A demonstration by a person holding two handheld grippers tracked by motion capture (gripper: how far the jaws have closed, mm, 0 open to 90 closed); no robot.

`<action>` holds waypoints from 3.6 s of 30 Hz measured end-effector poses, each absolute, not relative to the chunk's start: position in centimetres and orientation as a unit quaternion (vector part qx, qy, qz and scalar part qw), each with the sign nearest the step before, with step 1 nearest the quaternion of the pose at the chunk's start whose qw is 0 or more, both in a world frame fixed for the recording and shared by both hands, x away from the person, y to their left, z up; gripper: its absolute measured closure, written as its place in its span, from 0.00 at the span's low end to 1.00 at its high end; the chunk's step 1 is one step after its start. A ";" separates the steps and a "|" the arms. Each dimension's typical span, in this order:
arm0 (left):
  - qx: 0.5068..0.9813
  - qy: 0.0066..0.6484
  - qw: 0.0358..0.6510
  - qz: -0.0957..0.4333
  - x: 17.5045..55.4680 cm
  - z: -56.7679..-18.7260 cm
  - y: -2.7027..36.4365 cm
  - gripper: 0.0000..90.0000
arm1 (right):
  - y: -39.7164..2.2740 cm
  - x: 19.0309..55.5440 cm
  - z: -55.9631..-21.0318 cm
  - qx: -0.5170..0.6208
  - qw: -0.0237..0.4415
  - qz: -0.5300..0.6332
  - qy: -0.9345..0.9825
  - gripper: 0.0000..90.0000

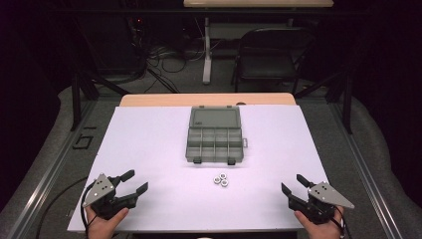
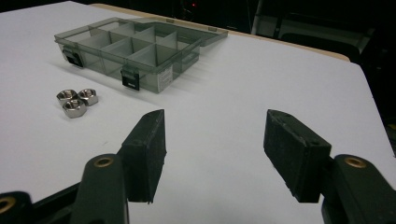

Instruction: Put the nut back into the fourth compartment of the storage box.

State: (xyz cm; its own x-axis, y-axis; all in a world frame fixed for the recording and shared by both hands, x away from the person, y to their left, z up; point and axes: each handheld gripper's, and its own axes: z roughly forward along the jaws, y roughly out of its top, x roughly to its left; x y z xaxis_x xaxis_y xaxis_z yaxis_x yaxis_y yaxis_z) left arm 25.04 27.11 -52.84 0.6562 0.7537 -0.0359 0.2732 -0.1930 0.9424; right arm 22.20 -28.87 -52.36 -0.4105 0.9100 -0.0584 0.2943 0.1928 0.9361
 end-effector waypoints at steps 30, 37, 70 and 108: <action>0.737 0.379 0.518 0.214 25.2 -53.5 27.1 0.23 | -21.7 24.0 -50.3 0.352 0.315 0.406 0.782 0.41; 0.742 0.375 0.514 0.212 25.1 -53.5 26.9 0.23 | -17.5 25.8 -49.1 0.338 0.278 0.409 0.801 0.39; 0.749 0.371 0.507 0.208 25.4 -53.6 27.0 0.26 | -13.1 30.7 -54.1 0.347 0.168 0.387 0.838 0.70; 0.747 0.375 0.510 0.202 25.6 -53.7 27.3 0.27 | -12.1 30.6 -56.0 0.382 0.167 0.370 0.831 0.72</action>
